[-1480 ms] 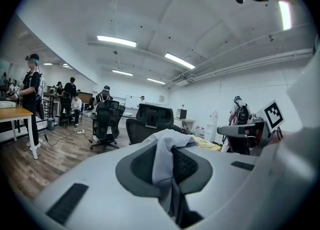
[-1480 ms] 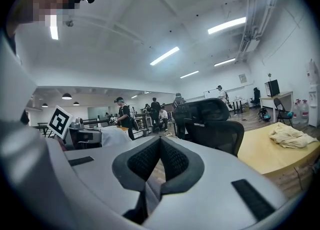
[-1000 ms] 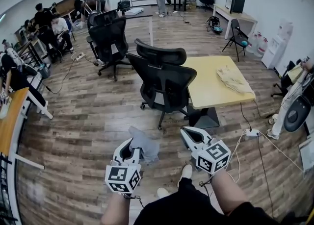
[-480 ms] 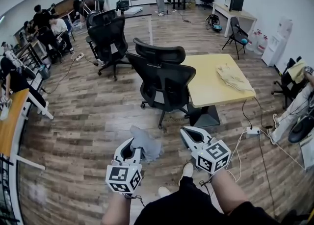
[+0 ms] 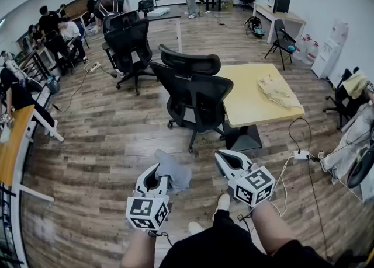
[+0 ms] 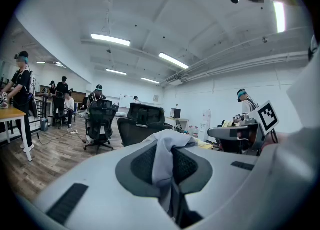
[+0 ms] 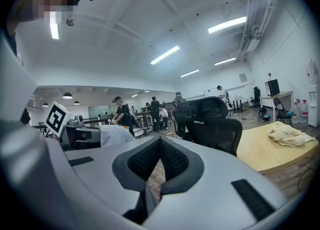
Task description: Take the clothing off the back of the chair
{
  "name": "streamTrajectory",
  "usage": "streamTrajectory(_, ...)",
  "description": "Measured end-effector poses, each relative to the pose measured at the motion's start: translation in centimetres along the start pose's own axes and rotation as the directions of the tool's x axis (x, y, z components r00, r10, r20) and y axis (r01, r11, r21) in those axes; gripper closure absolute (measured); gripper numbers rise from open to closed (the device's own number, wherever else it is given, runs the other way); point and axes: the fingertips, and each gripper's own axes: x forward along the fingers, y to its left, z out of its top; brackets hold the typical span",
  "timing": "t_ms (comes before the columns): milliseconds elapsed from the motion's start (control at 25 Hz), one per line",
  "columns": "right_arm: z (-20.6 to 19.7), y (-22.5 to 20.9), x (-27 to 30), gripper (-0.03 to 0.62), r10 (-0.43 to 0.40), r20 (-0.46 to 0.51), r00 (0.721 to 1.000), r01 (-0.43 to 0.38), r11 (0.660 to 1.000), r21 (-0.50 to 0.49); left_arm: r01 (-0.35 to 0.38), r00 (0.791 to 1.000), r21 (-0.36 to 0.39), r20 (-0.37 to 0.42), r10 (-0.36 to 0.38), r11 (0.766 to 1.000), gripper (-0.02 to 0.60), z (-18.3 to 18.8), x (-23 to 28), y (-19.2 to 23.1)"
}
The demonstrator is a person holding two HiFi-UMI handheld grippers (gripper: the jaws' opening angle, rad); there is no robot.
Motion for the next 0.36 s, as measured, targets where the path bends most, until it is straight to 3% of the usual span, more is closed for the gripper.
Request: streamTrajectory(360,0.13,0.25,-0.29,0.582,0.004,0.001,1.0,-0.004,1.0,-0.005,-0.002,1.0,-0.001,0.003,0.002,1.0,0.534,0.03,-0.35,-0.3)
